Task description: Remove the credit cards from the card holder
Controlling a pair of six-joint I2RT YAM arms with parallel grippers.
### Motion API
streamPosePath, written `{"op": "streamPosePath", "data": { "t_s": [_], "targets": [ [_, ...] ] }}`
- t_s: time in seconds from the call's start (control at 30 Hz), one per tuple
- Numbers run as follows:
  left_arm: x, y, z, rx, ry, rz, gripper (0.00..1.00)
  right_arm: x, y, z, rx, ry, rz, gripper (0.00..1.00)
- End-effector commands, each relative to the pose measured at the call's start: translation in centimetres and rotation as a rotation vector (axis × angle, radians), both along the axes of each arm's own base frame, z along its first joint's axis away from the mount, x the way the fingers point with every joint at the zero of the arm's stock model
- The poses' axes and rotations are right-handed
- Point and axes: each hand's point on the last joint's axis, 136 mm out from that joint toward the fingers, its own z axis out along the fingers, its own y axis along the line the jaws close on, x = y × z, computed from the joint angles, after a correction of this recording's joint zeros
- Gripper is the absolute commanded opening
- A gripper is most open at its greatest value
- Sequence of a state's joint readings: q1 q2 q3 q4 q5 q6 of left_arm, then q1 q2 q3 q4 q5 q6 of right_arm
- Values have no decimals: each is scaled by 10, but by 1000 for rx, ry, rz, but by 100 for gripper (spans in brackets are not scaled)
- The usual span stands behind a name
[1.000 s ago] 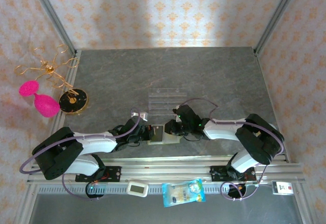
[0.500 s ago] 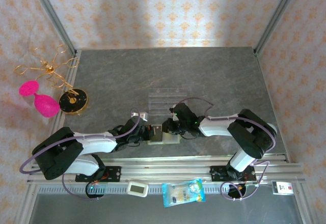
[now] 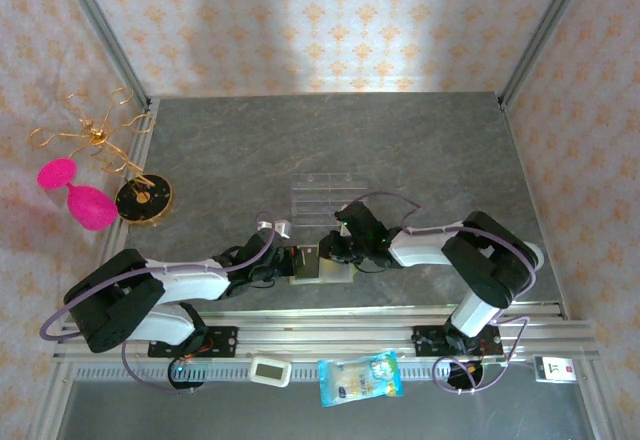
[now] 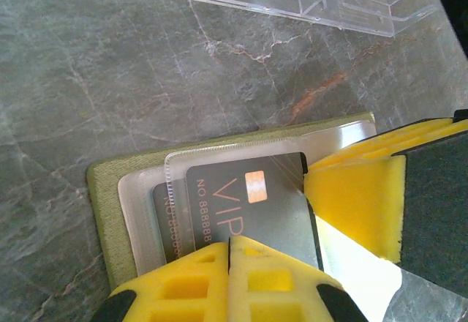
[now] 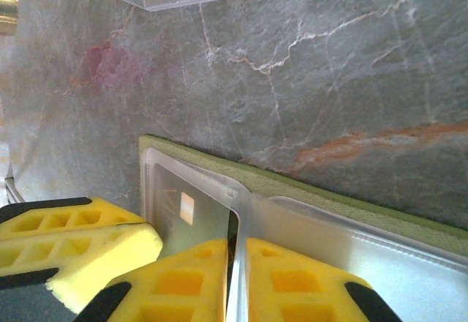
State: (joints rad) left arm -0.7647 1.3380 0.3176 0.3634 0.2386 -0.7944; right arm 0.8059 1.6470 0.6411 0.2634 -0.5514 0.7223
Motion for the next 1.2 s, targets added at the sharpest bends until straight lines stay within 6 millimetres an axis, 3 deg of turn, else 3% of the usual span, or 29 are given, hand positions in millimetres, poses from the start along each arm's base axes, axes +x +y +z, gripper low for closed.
{"op": "streamPosePath", "data": {
  "t_s": [0.0, 0.2, 0.33, 0.73, 0.9, 0.97, 1.1, 1.17],
  "targets": [
    [-16, 9, -23, 50, 81, -25, 0, 2, 1, -6, -5, 13, -7, 11],
    [-16, 4, -24, 41, 84, -46, 0, 2, 4, -3, 20, 11, 0, 10],
    [-16, 2, -24, 41, 86, -57, 0, 2, 7, -3, 27, 10, 7, 0],
    [-16, 13, -22, 44, 72, -14, 0, 6, -39, -15, -174, -64, -92, 0],
    [-15, 11, -20, 37, 69, -20, 0, 6, -47, -12, -195, -85, -107, 0],
    [-15, 10, -19, 38, 68, -27, 0, 9, -42, -1, -162, -115, -92, 0],
    [-14, 9, -15, 34, 55, -30, 0, 7, -15, 34, -56, -189, 17, 29],
    [-12, 7, -12, 29, 50, -36, 8, 7, -7, 41, -56, -212, 51, 32]
  ]
}}
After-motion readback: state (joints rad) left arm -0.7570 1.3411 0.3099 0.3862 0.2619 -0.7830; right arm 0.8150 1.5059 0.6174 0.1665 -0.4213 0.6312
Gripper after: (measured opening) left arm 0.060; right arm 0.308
